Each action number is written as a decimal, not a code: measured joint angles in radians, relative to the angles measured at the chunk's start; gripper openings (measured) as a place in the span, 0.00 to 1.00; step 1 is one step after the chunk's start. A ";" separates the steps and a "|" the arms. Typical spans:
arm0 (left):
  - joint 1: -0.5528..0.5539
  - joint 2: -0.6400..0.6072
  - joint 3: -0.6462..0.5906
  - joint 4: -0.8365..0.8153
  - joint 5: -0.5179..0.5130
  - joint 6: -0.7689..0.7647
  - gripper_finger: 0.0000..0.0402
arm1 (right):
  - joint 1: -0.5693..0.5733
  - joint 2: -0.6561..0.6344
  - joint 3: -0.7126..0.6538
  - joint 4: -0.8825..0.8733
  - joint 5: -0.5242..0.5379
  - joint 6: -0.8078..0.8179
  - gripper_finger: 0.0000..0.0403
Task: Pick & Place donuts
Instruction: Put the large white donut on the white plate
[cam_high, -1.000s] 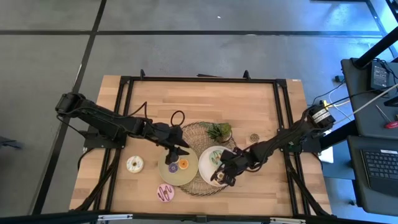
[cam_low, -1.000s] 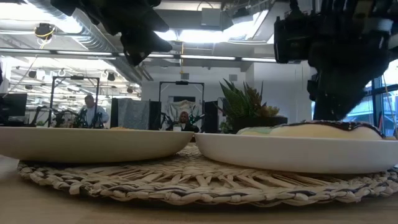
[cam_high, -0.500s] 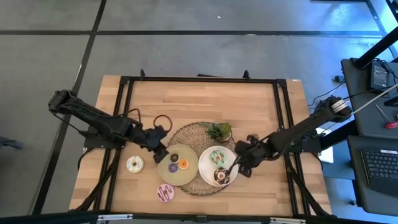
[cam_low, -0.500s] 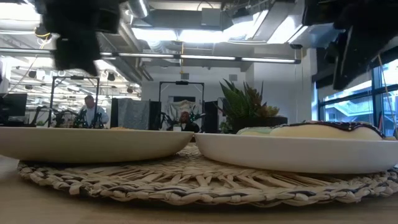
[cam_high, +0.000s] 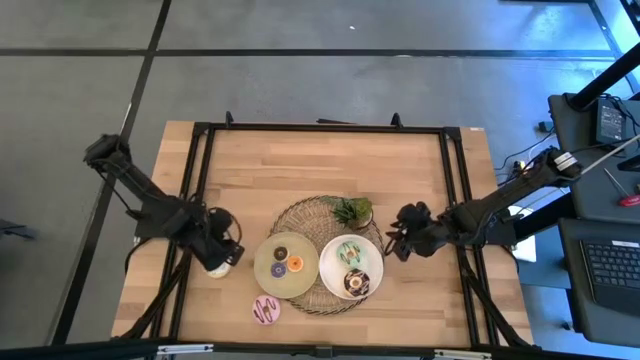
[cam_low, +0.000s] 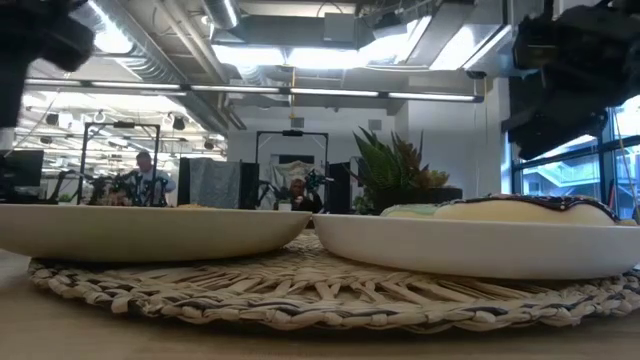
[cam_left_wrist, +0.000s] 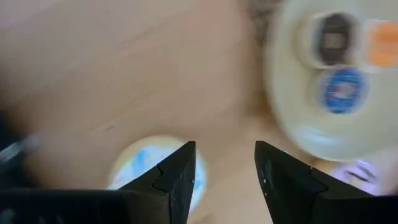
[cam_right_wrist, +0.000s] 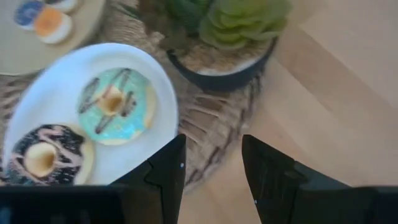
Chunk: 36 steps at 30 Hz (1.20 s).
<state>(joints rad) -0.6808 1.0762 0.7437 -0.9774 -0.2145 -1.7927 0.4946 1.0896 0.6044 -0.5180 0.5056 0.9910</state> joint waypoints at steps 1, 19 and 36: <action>-0.021 0.000 0.000 -0.033 0.001 -0.050 0.40 | 0.000 -0.004 -0.015 0.031 0.000 -0.007 0.39; -0.195 0.108 0.000 -0.081 -0.001 -0.316 0.39 | -0.001 -0.004 -0.062 0.163 0.011 -0.055 0.39; -0.198 0.247 0.000 -0.093 0.132 -0.386 0.39 | -0.001 -0.004 -0.062 0.163 0.025 -0.054 0.39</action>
<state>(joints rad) -0.8783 1.3235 0.7437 -1.0700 -0.0829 -2.1784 0.4938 1.0855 0.5423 -0.3550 0.5304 0.9371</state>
